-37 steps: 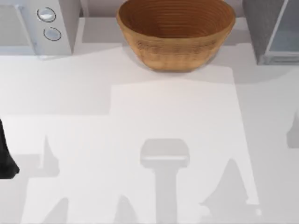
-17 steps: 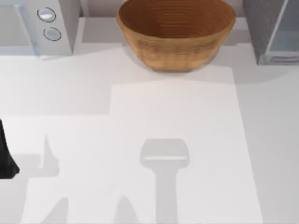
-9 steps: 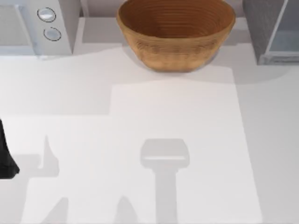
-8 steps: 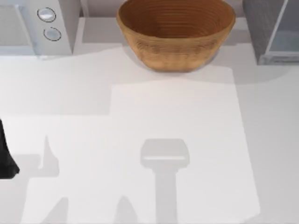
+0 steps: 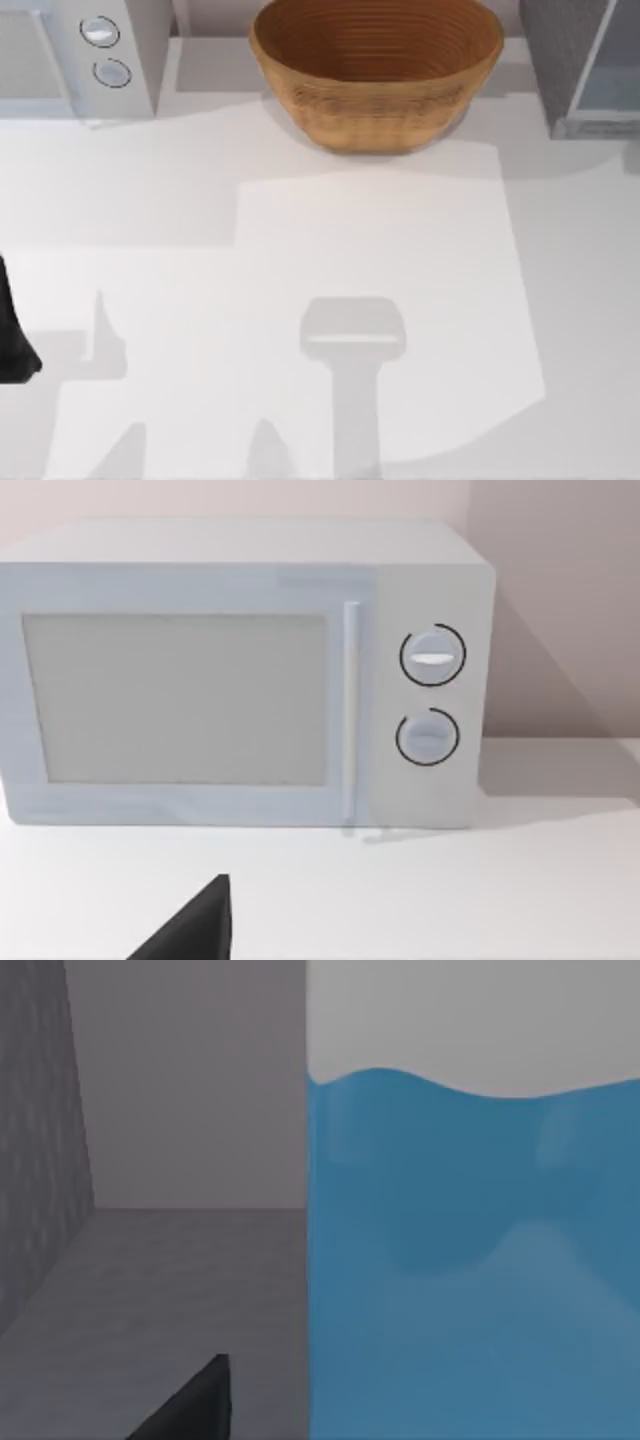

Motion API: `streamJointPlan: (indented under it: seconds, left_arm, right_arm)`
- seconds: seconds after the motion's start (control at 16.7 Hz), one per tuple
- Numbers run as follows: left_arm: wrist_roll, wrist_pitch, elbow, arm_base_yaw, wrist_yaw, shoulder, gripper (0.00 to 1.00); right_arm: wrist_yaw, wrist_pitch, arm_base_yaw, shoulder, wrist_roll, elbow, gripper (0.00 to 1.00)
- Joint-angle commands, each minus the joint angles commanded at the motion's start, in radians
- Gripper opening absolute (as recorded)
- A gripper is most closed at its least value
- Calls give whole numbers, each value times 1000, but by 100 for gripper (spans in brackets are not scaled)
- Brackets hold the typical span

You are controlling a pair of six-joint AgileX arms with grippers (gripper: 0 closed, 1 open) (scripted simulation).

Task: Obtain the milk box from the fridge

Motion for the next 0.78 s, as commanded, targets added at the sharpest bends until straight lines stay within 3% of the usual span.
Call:
streamJointPlan:
  seconds: [0.78]
  left_arm:
    - [0, 0, 0, 0, 0, 0, 100]
  right_arm:
    - [37, -137, 35, 141, -1, 277, 100]
